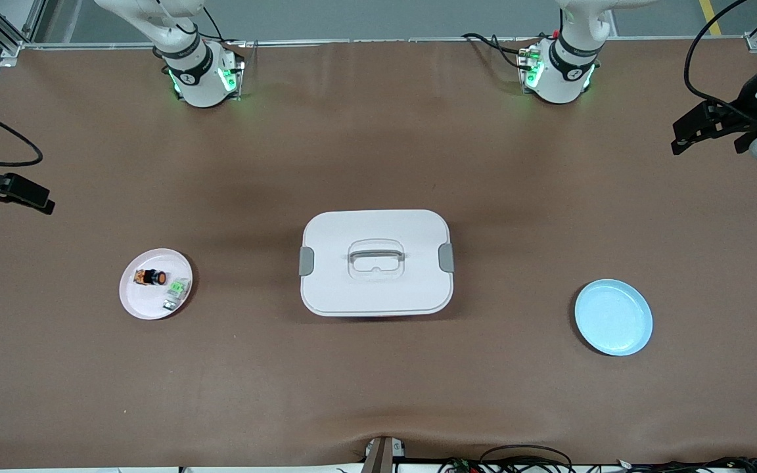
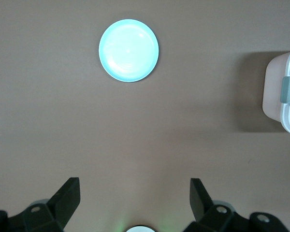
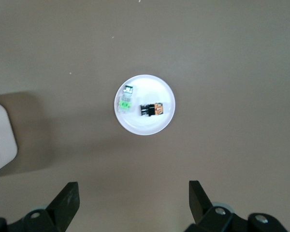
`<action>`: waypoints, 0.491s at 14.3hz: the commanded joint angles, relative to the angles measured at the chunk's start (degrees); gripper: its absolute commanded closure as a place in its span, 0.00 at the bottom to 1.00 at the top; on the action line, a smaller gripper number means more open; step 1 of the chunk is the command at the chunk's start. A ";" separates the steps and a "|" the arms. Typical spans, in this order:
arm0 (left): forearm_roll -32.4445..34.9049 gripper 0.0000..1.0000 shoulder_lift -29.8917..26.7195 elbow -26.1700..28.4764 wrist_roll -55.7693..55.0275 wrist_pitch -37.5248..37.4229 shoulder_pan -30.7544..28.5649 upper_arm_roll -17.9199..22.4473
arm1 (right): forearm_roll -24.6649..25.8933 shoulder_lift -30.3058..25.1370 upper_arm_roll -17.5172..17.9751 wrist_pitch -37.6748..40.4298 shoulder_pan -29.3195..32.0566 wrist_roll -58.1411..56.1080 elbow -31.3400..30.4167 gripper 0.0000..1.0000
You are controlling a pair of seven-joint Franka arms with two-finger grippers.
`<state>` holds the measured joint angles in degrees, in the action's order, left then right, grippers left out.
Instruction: Transfer orange switch to right arm and place
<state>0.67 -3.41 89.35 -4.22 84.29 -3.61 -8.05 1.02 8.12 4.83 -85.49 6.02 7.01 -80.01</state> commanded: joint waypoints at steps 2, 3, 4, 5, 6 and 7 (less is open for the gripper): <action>-1.02 0.00 -1.60 1.18 1.41 -0.45 -0.35 0.22 | -1.64 -2.23 0.01 3.05 0.22 2.04 0.73 0.00; -1.02 0.00 -1.60 1.27 1.49 -0.36 -0.35 0.22 | -1.64 -2.40 -0.08 3.74 0.40 1.95 0.65 0.00; -1.02 0.00 -1.60 1.36 1.41 -0.45 -0.35 0.22 | -1.64 -2.49 0.09 3.93 0.31 1.26 0.64 0.00; -1.02 0.00 -1.60 1.36 1.41 -0.45 -0.35 0.22 | -1.72 -2.75 0.10 3.93 0.22 1.60 0.47 0.00; -1.02 0.00 -1.60 1.44 1.41 -0.45 -0.35 0.22 | -1.90 -3.10 0.18 3.75 0.22 1.78 0.12 0.00; -1.02 0.00 -1.69 1.53 1.41 -0.45 -0.35 0.22 | -2.60 -3.11 0.10 3.75 0.22 1.69 -0.06 0.00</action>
<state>0.67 -3.41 89.41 -4.21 84.14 -3.61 -8.05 -0.21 5.96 4.78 -82.17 6.03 7.99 -79.43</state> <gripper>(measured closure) 0.000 0.000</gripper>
